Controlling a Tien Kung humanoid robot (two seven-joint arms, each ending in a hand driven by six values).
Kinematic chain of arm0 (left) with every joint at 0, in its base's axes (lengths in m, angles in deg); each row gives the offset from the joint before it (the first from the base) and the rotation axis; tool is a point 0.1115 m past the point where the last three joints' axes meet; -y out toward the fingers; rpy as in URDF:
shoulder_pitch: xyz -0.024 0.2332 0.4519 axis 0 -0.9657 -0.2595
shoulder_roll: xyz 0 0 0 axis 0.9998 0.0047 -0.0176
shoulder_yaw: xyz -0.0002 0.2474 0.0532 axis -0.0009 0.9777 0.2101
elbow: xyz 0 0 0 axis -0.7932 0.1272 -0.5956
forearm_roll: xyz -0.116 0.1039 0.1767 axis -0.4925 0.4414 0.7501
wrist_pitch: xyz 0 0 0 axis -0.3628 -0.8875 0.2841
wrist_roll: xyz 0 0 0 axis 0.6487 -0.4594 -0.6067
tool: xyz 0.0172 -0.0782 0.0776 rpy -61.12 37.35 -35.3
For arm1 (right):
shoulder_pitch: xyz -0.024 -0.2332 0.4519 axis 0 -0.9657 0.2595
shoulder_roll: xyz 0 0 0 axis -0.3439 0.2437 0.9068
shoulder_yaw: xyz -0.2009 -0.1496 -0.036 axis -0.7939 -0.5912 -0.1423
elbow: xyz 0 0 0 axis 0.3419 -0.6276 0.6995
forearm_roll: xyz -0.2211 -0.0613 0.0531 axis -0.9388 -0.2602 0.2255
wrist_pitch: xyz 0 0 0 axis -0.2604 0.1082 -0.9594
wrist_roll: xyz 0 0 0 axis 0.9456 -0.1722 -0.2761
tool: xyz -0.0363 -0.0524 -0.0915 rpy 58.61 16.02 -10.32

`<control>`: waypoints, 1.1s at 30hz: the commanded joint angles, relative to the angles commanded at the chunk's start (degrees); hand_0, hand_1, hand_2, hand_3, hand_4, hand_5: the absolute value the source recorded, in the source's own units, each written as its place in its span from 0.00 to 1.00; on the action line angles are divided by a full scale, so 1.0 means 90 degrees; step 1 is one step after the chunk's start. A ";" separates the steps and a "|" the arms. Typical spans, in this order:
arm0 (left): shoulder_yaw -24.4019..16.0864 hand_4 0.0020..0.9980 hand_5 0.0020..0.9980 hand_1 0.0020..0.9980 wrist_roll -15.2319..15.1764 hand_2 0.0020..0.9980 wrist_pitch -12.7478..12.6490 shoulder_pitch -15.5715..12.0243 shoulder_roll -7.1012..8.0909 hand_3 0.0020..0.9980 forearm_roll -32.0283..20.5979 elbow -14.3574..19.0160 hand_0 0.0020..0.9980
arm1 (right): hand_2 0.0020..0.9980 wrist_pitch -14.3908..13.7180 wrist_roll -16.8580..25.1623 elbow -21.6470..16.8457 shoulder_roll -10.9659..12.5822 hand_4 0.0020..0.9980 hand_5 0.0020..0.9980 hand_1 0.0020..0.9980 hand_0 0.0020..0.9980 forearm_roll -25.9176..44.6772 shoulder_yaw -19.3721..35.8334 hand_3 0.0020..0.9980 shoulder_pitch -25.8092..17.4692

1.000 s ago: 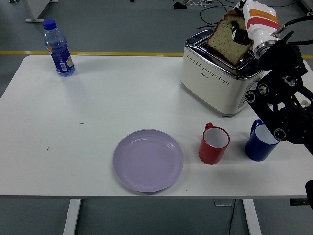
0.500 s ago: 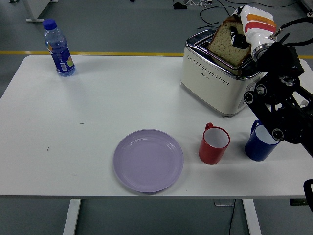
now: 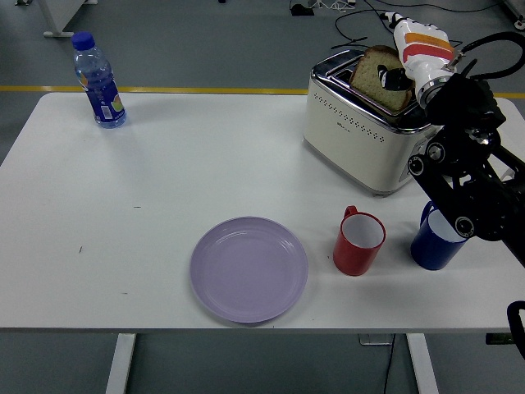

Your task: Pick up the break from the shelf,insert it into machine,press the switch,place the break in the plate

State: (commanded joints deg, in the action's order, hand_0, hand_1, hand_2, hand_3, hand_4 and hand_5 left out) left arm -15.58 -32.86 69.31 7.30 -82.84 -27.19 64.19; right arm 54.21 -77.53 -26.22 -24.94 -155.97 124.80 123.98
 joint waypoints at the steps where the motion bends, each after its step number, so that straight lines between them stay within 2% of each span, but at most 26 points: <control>1: 0.0003 0.31 0.96 0.57 -0.0001 0.59 0.0000 0.0000 0.0000 0.60 -0.0005 0.0000 0.65 | 1.00 -0.0018 0.0006 -0.0002 0.0003 0.78 0.03 0.87 0.93 0.0013 0.0004 1.00 0.0001; 4: -0.0002 0.31 0.96 0.57 0.0002 0.59 0.0000 -0.0001 -0.0001 0.60 -0.0002 0.0000 0.65 | 1.00 -0.0073 0.0029 -0.0017 0.0007 0.78 0.03 0.87 0.93 0.0036 0.0014 1.00 0.0000; 5: -0.0003 0.31 0.97 0.57 0.0003 0.59 0.0000 -0.0001 -0.0001 0.60 0.0002 0.0000 0.65 | 1.00 -0.0086 0.0030 -0.0033 0.0010 0.81 0.05 0.88 0.94 0.0037 0.0024 1.00 -0.0006; 12: 0.0008 0.31 0.96 0.57 0.0002 0.59 0.0000 -0.0006 -0.0001 0.60 -0.0017 0.0000 0.65 | 0.99 -0.0295 0.0083 -0.0183 0.0092 0.80 0.05 0.87 0.93 0.0118 0.0121 1.00 -0.0087; 16: 0.0008 0.31 0.96 0.57 -0.0003 0.59 -0.0002 -0.0010 0.0001 0.60 -0.0027 0.0000 0.65 | 0.99 -0.0780 0.0188 -0.0393 0.0233 0.80 0.05 0.87 0.93 0.0449 0.0223 1.00 -0.0201; 17: 0.0012 0.31 0.97 0.57 -0.0007 0.59 -0.0005 -0.0012 0.0002 0.60 -0.0036 0.0000 0.65 | 0.96 -0.1039 0.0298 -0.0545 0.0329 0.69 0.14 0.82 0.89 0.0713 0.0272 0.95 -0.0288; 21: 0.0002 0.31 0.97 0.57 -0.0008 0.59 -0.0005 -0.0017 0.0004 0.60 -0.0028 0.0000 0.65 | 0.96 -0.1704 0.0614 -0.0975 0.0609 0.69 0.14 0.82 0.89 0.1597 0.0413 0.95 -0.0549; 22: -0.0001 0.31 0.97 0.57 -0.0008 0.59 -0.0005 -0.0017 0.0003 0.60 -0.0026 0.0000 0.65 | 0.96 -0.1769 0.0645 -0.1012 0.0633 0.69 0.14 0.82 0.89 0.1780 0.0423 0.95 -0.0569; 23: -0.0001 0.31 0.97 0.57 -0.0010 0.59 -0.0003 -0.0019 0.0005 0.60 -0.0023 0.0000 0.65 | 0.87 -0.1867 0.0720 -0.1100 0.0707 0.59 0.16 0.72 0.78 0.1968 0.0455 0.91 -0.0641; 28: -0.0044 0.31 0.97 0.57 -0.0008 0.59 0.0004 -0.0038 0.0008 0.60 0.0037 0.0000 0.65 | 0.87 -0.2428 0.1084 -0.1709 0.1233 0.59 0.16 0.72 0.78 0.3161 0.0708 0.91 -0.1172; 29: -0.0051 0.31 0.97 0.57 -0.0007 0.60 0.0005 -0.0043 0.0008 0.60 0.0045 0.0000 0.65 | 0.51 -0.2480 0.1122 -0.1805 0.1328 0.39 0.07 0.42 0.38 0.3430 0.0750 0.80 -0.1289; 31: -0.0077 0.31 0.97 0.57 -0.0005 0.60 0.0007 -0.0057 0.0005 0.60 0.0074 0.0000 0.65 | 0.51 -0.2493 0.1142 -0.1970 0.1506 0.39 0.07 0.42 0.38 0.3789 0.0852 0.80 -0.1529; 33: -0.0106 0.31 0.97 0.57 0.0000 0.60 0.0011 -0.0074 0.0002 0.60 0.0110 0.0000 0.65 | 0.51 -0.2487 0.1092 -0.2115 0.1668 0.39 0.07 0.42 0.38 0.3827 0.0943 0.80 -0.1778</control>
State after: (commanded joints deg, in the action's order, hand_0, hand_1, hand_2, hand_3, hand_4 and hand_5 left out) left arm -16.53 -32.86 69.41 6.63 -82.83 -26.20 64.19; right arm 31.82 -67.70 -45.25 -9.92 -121.53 133.29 107.98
